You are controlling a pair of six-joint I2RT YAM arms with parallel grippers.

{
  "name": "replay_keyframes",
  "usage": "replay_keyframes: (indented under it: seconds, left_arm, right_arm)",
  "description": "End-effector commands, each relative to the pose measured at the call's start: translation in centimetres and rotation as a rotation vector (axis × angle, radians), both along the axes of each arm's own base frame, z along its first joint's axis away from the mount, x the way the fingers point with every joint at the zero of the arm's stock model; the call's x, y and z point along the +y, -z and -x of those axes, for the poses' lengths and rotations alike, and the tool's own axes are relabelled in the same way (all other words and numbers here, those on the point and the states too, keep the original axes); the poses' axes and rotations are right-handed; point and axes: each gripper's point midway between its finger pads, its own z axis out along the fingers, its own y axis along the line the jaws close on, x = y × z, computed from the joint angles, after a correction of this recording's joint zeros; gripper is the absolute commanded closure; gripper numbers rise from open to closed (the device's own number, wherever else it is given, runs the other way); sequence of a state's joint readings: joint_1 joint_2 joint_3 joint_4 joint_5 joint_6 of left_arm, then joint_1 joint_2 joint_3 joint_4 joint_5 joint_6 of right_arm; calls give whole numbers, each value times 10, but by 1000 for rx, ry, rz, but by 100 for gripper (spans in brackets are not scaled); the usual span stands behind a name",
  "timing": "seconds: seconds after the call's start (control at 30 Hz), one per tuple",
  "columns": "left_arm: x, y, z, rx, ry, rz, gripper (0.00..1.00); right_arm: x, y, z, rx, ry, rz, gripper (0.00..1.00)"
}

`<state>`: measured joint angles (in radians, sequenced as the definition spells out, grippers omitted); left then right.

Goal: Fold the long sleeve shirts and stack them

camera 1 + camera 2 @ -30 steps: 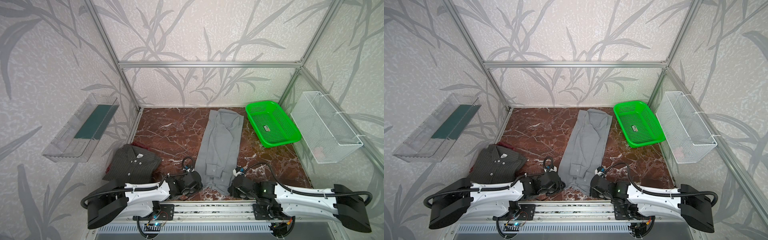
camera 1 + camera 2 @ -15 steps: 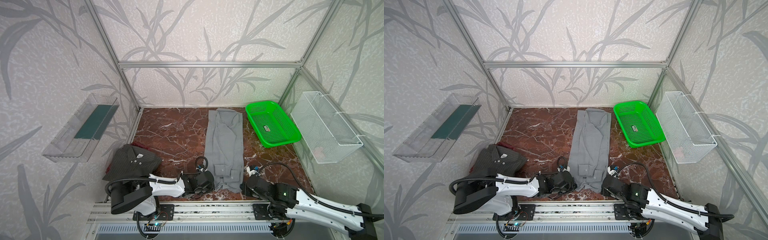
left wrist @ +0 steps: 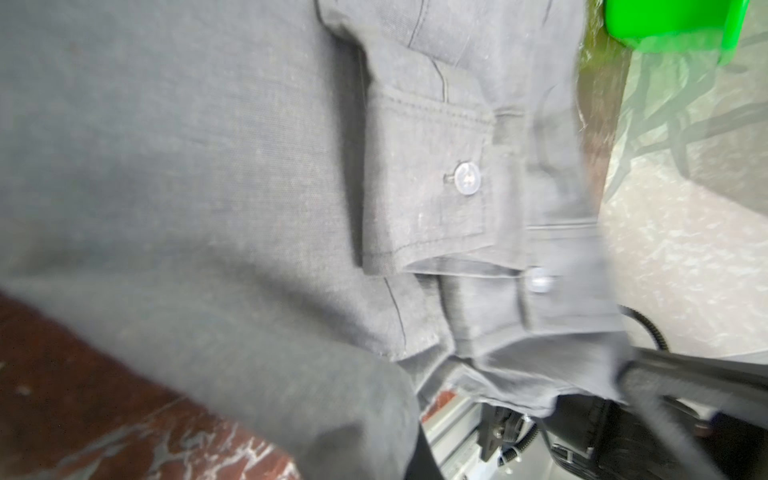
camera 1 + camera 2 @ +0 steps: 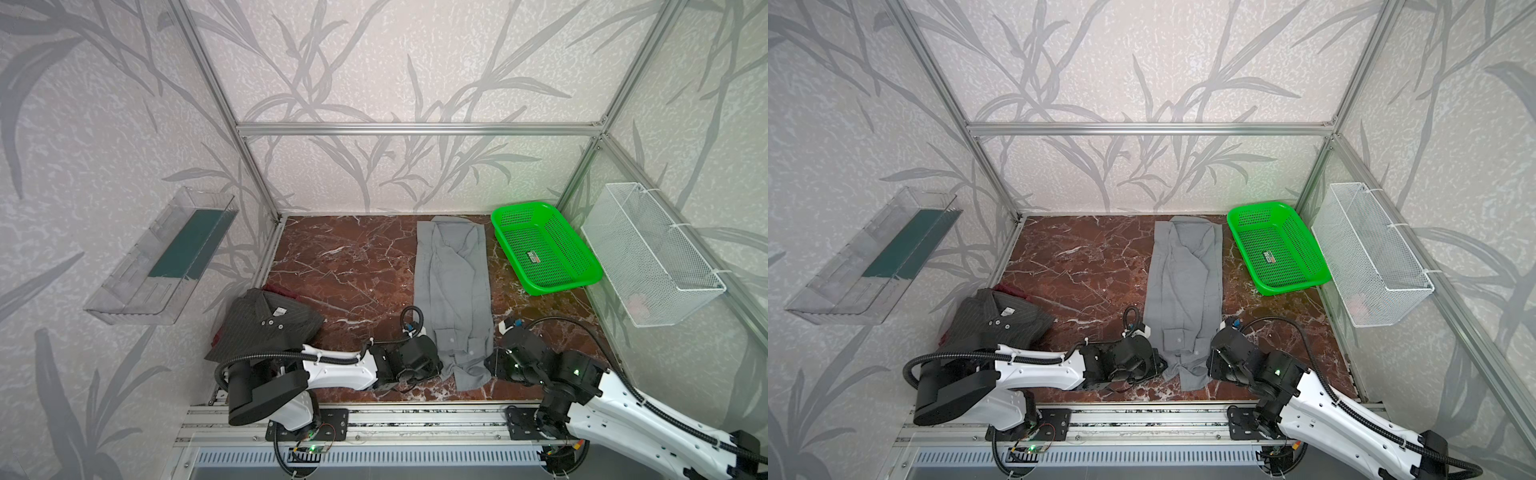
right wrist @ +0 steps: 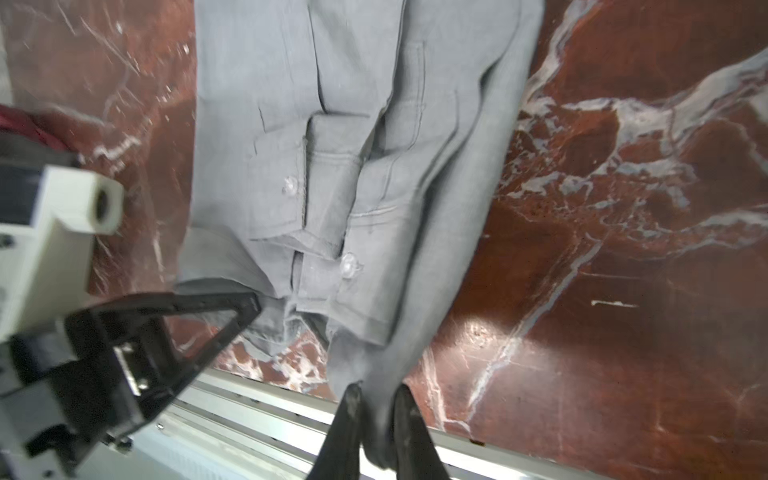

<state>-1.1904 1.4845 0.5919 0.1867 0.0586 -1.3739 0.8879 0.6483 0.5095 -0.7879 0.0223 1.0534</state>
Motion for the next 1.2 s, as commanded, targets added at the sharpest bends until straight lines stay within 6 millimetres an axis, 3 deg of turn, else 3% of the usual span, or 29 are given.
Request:
replay_keyframes:
  seconds: [0.0,0.17,0.43,0.63,0.83,1.03,1.17]
  left_arm:
    - [14,1,6,23,-20,-7,79]
    - [46,8,22,28,-23,-71,63]
    - [93,13,21,-34,-86,-148,40]
    - [83,10,16,-85,-67,-74,23]
    - [79,24,14,-89,-64,-87,26]
    - [81,34,16,-67,-71,-86,47]
    - [72,36,16,-62,-49,-78,56]
  right_arm:
    - [-12,11,12,49,16,25,69]
    - [-23,21,19,56,29,33,54]
    - [-21,46,25,111,28,40,45]
    - [-6,57,22,101,38,-55,42]
    - [-9,70,21,106,70,-53,42]
    - [-11,78,25,138,87,-47,47]
    - [-10,73,23,128,79,-45,54]
